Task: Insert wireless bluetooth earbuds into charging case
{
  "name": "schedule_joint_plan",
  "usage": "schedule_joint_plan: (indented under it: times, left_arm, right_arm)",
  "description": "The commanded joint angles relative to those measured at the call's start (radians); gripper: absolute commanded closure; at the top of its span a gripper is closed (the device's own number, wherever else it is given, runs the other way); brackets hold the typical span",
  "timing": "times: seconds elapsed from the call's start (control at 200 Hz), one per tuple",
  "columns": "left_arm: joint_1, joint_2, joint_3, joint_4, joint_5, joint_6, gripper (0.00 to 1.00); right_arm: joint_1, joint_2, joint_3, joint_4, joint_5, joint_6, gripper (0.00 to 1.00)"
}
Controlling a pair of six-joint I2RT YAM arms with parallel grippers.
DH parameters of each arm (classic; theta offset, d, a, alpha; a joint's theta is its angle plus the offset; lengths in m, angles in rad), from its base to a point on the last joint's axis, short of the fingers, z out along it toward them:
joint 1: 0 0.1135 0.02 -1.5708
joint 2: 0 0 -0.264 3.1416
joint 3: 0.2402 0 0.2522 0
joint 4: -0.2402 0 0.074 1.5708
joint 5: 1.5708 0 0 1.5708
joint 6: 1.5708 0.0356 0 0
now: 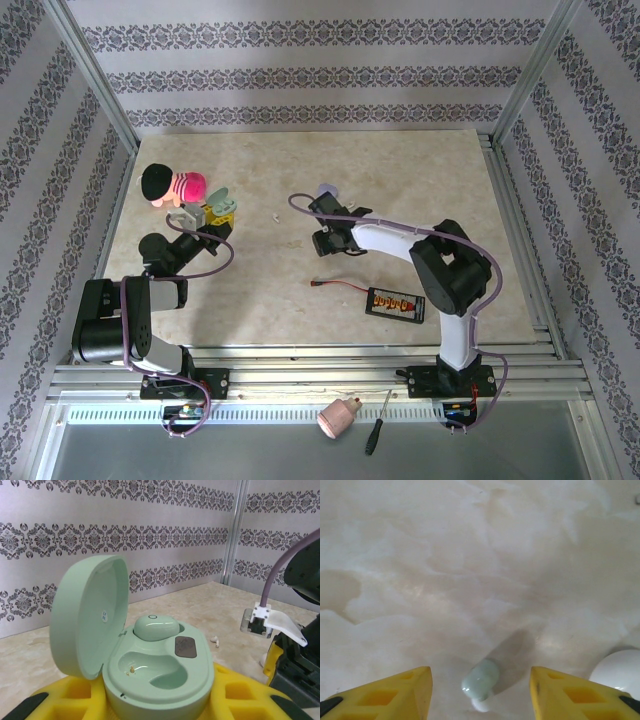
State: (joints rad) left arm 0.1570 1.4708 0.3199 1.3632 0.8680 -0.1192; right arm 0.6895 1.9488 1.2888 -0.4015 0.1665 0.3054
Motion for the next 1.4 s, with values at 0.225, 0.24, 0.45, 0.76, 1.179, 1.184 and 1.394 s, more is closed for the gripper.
schedule_joint_plan:
  times: [0.225, 0.24, 0.45, 0.76, 1.179, 1.184, 1.394]
  left_arm:
    - [-0.005, -0.001, 0.010, 0.063, 0.029, -0.019, 0.65]
    - [-0.005, -0.001, 0.010, 0.063, 0.028, -0.019, 0.65]
    - [-0.005, 0.002, 0.011, 0.064, 0.029, -0.020, 0.65]
    - [-0.005, 0.000, 0.009, 0.063, 0.029, -0.019, 0.65]
    - [-0.005, 0.002, 0.011, 0.063, 0.029, -0.019, 0.66]
    - [-0.005, 0.002, 0.011, 0.063, 0.029, -0.019, 0.66]
    - [-0.005, 0.011, 0.004, 0.063, -0.012, -0.010, 0.65]
  right_arm:
    - [0.011, 0.087, 0.075, -0.075, 0.077, 0.026, 0.61]
    - [0.011, 0.089, 0.077, -0.076, 0.077, 0.023, 0.62]
    - [0.013, 0.094, 0.110, -0.097, 0.051, -0.044, 0.74]
    - [0.012, 0.075, 0.101, -0.078, -0.110, -0.169, 0.82]
    - [0.031, 0.018, 0.067, -0.145, -0.034, -0.232, 0.67]
    - [0.032, 0.018, 0.067, -0.145, -0.031, -0.231, 0.66]
    - [0.092, 0.026, 0.078, -0.151, 0.172, -0.220, 0.58]
